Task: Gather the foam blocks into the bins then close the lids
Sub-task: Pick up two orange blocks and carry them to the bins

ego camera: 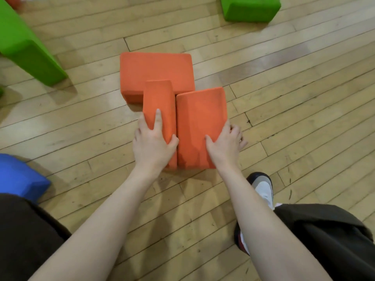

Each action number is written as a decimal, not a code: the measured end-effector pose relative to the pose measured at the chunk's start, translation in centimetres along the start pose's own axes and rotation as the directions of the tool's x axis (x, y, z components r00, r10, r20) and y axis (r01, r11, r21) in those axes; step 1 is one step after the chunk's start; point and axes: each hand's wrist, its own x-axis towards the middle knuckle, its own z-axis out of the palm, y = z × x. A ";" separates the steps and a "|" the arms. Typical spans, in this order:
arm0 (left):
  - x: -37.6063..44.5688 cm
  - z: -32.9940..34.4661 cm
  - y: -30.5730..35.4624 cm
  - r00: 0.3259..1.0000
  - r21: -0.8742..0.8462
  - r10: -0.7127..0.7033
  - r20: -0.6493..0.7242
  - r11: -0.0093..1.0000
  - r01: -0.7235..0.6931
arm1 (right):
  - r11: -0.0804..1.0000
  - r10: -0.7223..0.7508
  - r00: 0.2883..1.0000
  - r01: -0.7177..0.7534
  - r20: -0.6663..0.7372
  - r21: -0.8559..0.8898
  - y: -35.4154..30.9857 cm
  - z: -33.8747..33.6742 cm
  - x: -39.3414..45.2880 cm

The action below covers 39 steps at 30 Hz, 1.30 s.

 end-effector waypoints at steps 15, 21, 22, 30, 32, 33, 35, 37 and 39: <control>0.7 -1.3 -2.8 0.999 -0.163 -0.030 0.016 0.986 0.032 | 0.874 -0.134 0.989 0.089 0.061 0.478 -2.2 -0.9 -3.2; -1.9 -11.3 -0.5 0.983 -0.199 -0.175 -0.053 0.967 0.161 | 0.912 -0.288 0.949 0.232 0.127 0.337 -6.9 -9.5 -3.2; -2.9 -13.5 0.0 0.977 -0.208 -0.205 -0.062 0.960 0.188 | 0.912 -0.313 0.941 0.260 0.131 0.316 -7.9 -11.7 -3.6; -14.6 -33.8 2.6 0.898 -0.242 -0.426 -0.108 0.888 0.391 | 0.820 -0.571 0.789 0.534 0.229 0.204 -17.8 -31.0 -10.9; -18.6 -39.1 2.5 0.869 -0.267 -0.480 -0.119 0.859 0.437 | 0.788 -0.616 0.745 0.589 0.256 0.181 -20.9 -35.8 -13.8; -20.7 -41.6 2.4 0.852 -0.279 -0.510 -0.122 0.841 0.464 | 0.772 -0.634 0.725 0.611 0.269 0.175 -22.4 -38.0 -15.4; -24.8 -45.9 2.2 0.813 -0.305 -0.568 -0.130 0.803 0.512 | 0.733 -0.678 0.675 0.652 0.293 0.194 -25.1 -42.0 -18.6; -28.7 -49.5 2.1 0.763 -0.329 -0.630 -0.143 0.757 0.564 | 0.673 -0.735 0.602 0.703 0.312 0.228 -27.5 -44.9 -21.5; -31.5 -51.8 2.3 0.712 -0.339 -0.687 -0.145 0.710 0.617 | 0.626 -0.772 0.544 0.738 0.329 0.251 -29.3 -46.5 -23.5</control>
